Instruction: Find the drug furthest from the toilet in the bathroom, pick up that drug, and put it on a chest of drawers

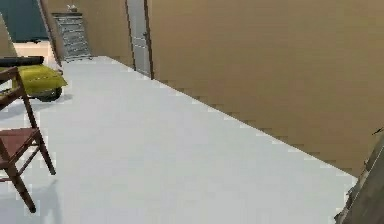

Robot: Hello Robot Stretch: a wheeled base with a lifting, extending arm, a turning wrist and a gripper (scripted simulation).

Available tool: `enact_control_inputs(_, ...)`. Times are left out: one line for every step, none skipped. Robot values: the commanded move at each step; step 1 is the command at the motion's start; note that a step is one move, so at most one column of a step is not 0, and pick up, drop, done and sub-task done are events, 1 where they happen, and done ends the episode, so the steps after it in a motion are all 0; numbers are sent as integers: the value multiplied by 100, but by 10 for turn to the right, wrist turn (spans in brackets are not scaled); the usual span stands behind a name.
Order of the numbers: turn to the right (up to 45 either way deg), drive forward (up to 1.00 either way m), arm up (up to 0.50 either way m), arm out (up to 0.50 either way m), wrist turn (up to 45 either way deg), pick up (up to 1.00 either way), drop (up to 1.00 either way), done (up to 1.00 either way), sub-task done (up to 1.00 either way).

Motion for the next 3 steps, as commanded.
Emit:
enact_control_inputs(0,15,0,0,0,0,0,0,0)
enact_control_inputs(-210,0,0,0,0,0,0,0,0)
enact_control_inputs(-30,0,0,0,0,0,0,0,0)
